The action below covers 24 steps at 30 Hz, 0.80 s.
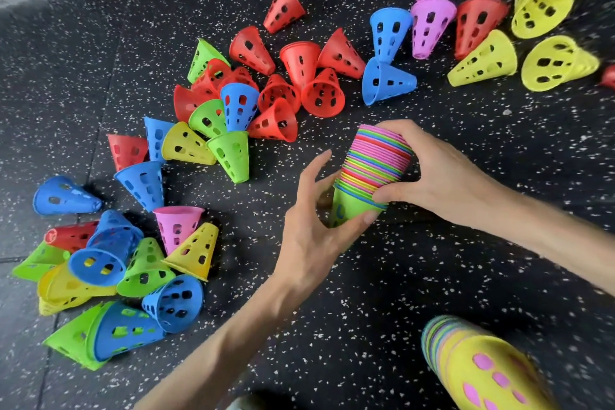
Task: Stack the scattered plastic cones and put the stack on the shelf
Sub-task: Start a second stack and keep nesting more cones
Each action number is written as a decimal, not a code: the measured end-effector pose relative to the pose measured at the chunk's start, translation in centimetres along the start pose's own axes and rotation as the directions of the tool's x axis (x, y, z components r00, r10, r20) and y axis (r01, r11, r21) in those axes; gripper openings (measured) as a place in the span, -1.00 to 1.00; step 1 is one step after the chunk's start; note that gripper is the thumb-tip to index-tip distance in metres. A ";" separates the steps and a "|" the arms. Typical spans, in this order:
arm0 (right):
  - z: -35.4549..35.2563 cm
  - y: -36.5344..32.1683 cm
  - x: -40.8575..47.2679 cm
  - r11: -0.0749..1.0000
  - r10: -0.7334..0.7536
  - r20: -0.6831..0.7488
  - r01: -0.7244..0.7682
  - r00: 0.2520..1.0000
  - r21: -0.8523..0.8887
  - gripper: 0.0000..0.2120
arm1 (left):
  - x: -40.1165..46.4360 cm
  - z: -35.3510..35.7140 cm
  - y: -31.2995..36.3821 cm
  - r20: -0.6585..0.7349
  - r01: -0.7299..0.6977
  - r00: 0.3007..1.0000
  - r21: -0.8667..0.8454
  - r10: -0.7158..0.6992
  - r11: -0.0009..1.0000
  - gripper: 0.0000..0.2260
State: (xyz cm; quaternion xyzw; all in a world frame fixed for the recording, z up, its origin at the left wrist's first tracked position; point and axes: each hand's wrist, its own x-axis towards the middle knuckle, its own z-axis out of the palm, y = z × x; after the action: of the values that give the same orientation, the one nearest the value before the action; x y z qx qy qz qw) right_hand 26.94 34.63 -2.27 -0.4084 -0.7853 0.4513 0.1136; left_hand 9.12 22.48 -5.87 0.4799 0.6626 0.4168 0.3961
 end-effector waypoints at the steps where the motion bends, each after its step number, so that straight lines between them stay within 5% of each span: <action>1: -0.4 0.3 0.2 1.000 -0.001 0.014 0.001 1.000 0.000 -0.27 | 0.7 0.2 0.1 0.048 -0.016 0.999 0.014 0.015 1.000 -0.13; 6: -2.5 1.7 1.1 1.000 -0.016 0.051 0.016 0.999 0.007 -0.46 | 4.8 2.0 -0.4 0.297 -0.132 0.948 0.040 0.115 0.990 0.04; 12: -4.3 3.5 2.1 0.995 -0.015 0.049 0.010 0.999 0.098 -0.58 | 7.3 3.8 -1.3 0.283 -0.202 0.942 0.047 0.180 0.978 -0.02; 16: -5.8 5.8 2.4 0.996 0.018 -0.211 0.001 0.977 0.090 -0.76 | 6.9 4.3 -2.1 0.185 -0.229 0.958 0.032 0.219 0.973 -0.05; 20: -8.6 8.6 2.6 0.993 0.111 -0.550 -0.119 0.828 0.021 -0.80 | 6.8 4.4 -3.0 0.162 -0.268 0.951 -0.001 0.264 0.964 -0.05; 24: -10.4 10.2 3.6 0.974 0.207 -0.535 -0.224 0.819 0.034 -0.68 | 7.0 4.4 -3.3 0.168 -0.282 0.947 0.019 0.275 0.959 -0.06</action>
State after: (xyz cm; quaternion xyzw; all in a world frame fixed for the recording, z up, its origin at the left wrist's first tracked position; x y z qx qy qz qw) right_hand 35.87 46.36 -5.23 -0.6059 -0.6778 0.3171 0.2700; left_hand 10.65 29.35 -11.29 0.6094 0.5622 0.4134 0.3763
